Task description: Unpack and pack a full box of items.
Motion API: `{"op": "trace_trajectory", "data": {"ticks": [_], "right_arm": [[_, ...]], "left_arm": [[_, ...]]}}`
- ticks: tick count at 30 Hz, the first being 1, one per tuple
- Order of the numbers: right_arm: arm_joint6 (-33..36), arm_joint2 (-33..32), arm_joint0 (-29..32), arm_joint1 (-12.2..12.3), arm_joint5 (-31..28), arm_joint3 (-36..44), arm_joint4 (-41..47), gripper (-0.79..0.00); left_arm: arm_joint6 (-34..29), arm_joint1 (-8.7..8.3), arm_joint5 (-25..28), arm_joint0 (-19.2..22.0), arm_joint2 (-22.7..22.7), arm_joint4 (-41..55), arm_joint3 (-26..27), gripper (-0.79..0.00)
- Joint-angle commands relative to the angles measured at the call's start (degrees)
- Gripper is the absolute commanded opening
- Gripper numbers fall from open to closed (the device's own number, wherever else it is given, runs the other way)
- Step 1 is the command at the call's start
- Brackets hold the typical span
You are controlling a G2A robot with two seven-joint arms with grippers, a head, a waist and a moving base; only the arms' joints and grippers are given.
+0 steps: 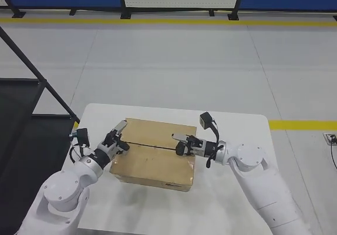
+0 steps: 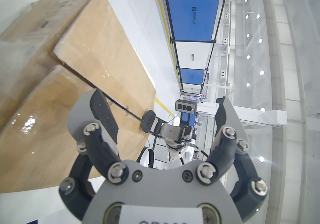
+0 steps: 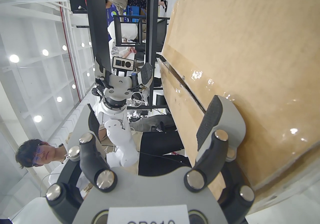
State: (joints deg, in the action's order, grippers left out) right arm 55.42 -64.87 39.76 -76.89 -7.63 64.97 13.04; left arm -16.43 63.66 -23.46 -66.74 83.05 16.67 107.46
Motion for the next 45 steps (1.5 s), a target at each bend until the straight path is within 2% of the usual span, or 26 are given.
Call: {"op": "trace_trajectory", "data": {"ticks": [1,8,13,29,35,45], "right_arm": [[-0.2,0.1,0.2,0.0,-1.0,-0.6,0.4,0.0],[-1.0,0.6,0.3,-0.2,-4.2,-2.4,1.4,0.0],[-1.8,1.0,0.0,-0.2,-3.9,-3.0,0.9,0.0],[-1.8,1.0,0.0,-0.2,-3.9,-3.0,0.9,0.0],[-2.5,0.9,1.2,-0.1,-3.7,-1.6,1.0,0.0],[-2.4,0.4,2.6,0.5,-0.6,1.0,-0.1,0.0]], "left_arm": [[1.3,-0.06,0.8,-1.2,2.0,0.5,0.7,0.0],[7.5,-0.06,1.7,-5.9,10.8,5.2,0.9,0.0],[8.6,-0.16,1.1,-9.8,15.1,6.1,0.9,0.0],[8.6,-0.16,1.1,-9.8,15.1,6.1,0.9,0.0],[9.1,0.15,1.6,-10.6,13.8,7.0,-1.4,0.0],[9.1,0.4,0.7,-9.6,11.7,6.2,-2.7,0.0]]}}
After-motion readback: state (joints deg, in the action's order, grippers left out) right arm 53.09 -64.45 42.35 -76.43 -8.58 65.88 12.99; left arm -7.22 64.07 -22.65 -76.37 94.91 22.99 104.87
